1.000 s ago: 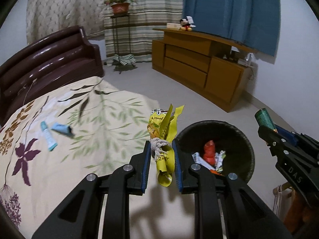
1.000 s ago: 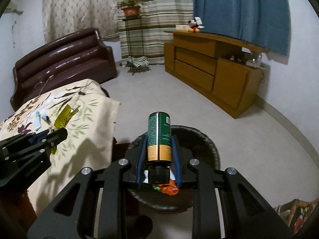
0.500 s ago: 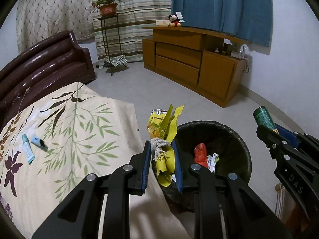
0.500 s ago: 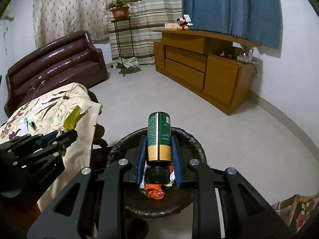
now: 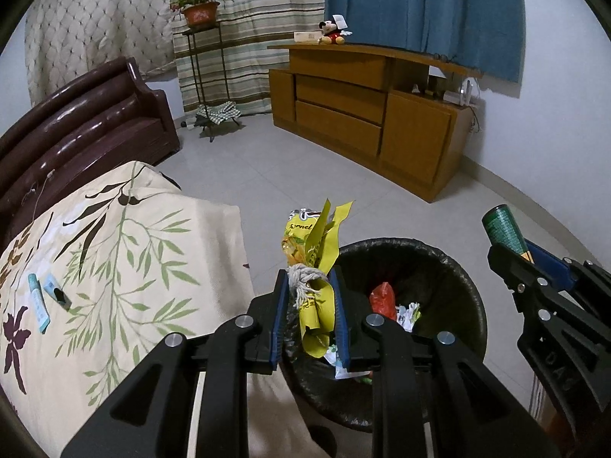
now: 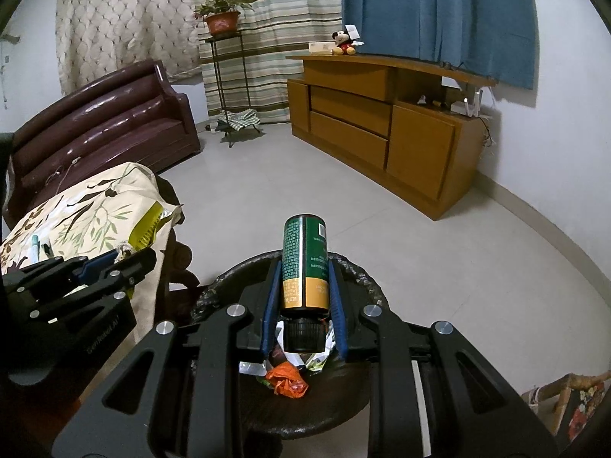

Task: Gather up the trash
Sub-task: 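Carry the yellow wrapper and green can over the bin, then open both tools to drop the yellow wrapper and green can into the bin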

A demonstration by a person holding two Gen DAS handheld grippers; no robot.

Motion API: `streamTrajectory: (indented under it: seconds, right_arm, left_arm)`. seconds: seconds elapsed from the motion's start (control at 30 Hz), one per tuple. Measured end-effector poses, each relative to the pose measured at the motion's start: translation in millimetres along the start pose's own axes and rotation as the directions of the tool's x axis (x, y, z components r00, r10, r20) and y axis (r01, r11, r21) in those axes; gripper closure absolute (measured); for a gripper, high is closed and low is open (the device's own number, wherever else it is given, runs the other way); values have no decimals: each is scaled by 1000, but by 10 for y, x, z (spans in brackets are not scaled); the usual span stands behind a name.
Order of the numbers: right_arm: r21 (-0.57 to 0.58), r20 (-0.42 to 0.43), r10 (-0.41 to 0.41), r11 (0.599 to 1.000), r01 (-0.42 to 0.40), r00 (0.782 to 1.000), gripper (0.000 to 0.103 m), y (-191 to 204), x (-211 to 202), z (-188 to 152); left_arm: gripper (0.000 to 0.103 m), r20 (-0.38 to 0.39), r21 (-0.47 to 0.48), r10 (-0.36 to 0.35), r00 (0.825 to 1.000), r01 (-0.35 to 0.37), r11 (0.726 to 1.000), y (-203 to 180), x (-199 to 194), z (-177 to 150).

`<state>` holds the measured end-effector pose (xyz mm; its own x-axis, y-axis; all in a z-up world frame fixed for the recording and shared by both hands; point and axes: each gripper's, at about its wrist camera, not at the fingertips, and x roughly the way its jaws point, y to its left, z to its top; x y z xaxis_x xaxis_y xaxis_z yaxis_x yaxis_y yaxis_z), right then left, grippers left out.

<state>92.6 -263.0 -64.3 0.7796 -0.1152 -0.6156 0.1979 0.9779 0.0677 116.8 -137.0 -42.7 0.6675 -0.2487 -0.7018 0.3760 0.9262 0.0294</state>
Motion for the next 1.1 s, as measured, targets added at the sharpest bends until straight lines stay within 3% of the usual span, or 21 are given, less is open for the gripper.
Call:
streamTrajectory:
  seconds: [0.13,0.2,0.3,0.5,1.0,1.1]
  right_arm:
    - [7,-4,-3,1000,3,1000,79,-30,36,-10]
    - [10,-1,-2,1000,2,1000,78,-28,37,-19]
    - [13,3,-4,1000,4,1000,69,-35,40,-13]
    - [27,15,-9,1000,8,1000,61,-68,7,-13]
    - [43,18,-27,999,26,999,45,-118,-41,2]
    - [41,27,-28,999,27,999,33,-100,-54,5]
  left_arm:
    - [75,-16,0,7,1000,-7,1000,-17,38,-2]
    - [60,-15,-5,16,1000,-16,1000,-9,46,1]
    - [52,-17,-9,19,1000,-19,1000,0,45,7]
    - [33,-16,-12,30,999,-30,999,-8,38,23]
    - [31,-17,-30,32,999,-33,999,72,10,13]
    - [29,-15,-37,50,999,-50,998,129,-20,2]
